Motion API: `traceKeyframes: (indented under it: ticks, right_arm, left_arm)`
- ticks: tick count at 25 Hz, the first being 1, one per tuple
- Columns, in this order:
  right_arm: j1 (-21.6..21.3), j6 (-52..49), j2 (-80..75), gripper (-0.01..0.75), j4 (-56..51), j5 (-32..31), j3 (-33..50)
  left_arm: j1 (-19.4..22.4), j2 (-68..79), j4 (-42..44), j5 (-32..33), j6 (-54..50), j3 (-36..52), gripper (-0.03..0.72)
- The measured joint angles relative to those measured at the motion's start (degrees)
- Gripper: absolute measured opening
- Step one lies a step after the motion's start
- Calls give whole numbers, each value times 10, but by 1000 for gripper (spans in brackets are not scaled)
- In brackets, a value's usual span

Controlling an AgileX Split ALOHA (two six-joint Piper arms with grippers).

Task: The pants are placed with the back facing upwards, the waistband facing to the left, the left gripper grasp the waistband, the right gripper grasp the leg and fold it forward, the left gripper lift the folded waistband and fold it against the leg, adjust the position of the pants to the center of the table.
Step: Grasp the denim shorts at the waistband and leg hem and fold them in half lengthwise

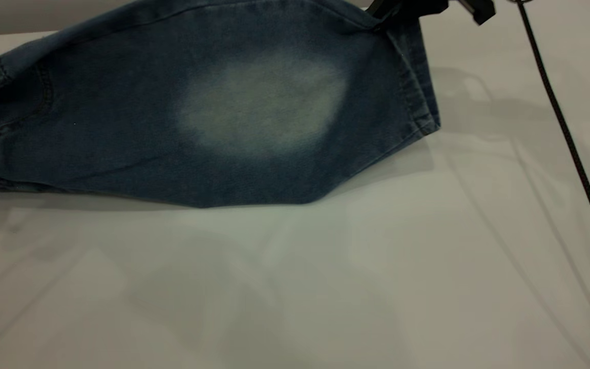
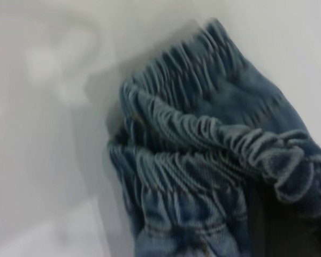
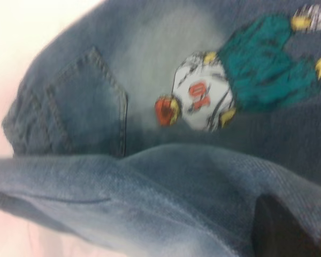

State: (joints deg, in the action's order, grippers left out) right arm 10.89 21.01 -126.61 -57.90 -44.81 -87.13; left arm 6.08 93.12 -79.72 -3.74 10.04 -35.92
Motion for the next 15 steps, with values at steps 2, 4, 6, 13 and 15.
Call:
traceKeyframes:
  ticks: [2,4,6,13,15]
  right_arm:
    - [0,2,-18,18,-8,13,-7]
    - [0,12,-32,18,-8,23,-13]
    - [0,21,-42,18,-8,35,-21]
    - [0,44,-66,25,-7,53,-54]
    - [0,64,-66,47,-6,53,-61]
  left_arm:
    - [0,30,2,-8,1,-23,119]
    - [0,65,6,-7,12,-46,119]
    - [0,98,6,0,34,-75,119]
    - [0,201,6,37,93,-163,119]
    - [0,218,6,37,94,-170,119]
